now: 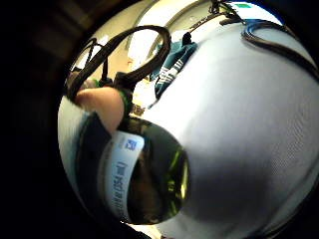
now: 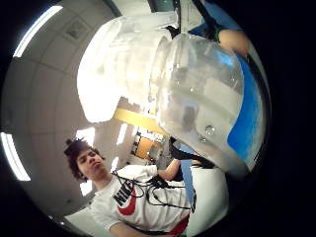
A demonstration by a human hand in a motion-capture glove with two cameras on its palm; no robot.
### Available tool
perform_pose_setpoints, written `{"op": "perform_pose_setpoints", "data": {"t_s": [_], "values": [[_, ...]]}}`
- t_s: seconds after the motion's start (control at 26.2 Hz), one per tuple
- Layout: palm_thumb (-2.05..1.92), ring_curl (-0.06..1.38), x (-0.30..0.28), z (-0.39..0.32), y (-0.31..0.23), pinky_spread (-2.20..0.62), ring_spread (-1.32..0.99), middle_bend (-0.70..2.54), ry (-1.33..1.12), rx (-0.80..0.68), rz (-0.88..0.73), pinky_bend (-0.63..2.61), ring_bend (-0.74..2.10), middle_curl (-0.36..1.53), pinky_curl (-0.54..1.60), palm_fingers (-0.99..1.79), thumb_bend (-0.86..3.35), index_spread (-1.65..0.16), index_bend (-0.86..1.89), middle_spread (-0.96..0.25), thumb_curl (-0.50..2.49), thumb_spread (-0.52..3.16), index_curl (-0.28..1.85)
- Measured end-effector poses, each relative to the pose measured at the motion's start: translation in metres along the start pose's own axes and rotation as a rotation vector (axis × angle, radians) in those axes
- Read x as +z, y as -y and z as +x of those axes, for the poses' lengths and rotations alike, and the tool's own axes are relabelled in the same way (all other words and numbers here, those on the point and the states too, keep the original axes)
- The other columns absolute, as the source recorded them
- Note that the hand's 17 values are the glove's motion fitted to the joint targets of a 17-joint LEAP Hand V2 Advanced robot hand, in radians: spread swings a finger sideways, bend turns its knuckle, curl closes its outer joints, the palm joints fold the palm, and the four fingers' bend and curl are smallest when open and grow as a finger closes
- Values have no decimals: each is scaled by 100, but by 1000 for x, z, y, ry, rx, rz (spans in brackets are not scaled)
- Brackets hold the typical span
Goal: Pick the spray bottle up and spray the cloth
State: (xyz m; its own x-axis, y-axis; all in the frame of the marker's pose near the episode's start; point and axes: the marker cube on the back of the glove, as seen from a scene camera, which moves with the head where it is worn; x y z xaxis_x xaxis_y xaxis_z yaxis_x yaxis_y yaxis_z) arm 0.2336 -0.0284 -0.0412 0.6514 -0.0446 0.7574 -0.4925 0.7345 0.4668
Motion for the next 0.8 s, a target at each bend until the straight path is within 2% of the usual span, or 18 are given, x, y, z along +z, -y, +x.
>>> {"op": "perform_pose_setpoints", "data": {"t_s": [0.15, 0.34, 0.53, 0.8], "values": [[88, 39, -19, -19, 22, 11, -8, 42, -35, 15, -62, 50, 61, 41, 29, 104, 4, -33, 7, -10, 44, 91, 17], [91, 41, -10, -67, 72, 10, -9, 42, -142, 83, -246, 51, 65, 43, 30, 108, 2, -32, 5, -12, 48, 87, 16], [86, 42, 24, -85, 116, 7, -9, 46, -275, 263, -425, 55, 68, 45, 32, 113, -3, -30, 3, -11, 49, 88, 15], [82, 42, 47, -67, 127, 4, -7, 50, -363, 484, -537, 57, 71, 46, 33, 115, -2, -24, 5, -9, 50, 94, 14]]}}
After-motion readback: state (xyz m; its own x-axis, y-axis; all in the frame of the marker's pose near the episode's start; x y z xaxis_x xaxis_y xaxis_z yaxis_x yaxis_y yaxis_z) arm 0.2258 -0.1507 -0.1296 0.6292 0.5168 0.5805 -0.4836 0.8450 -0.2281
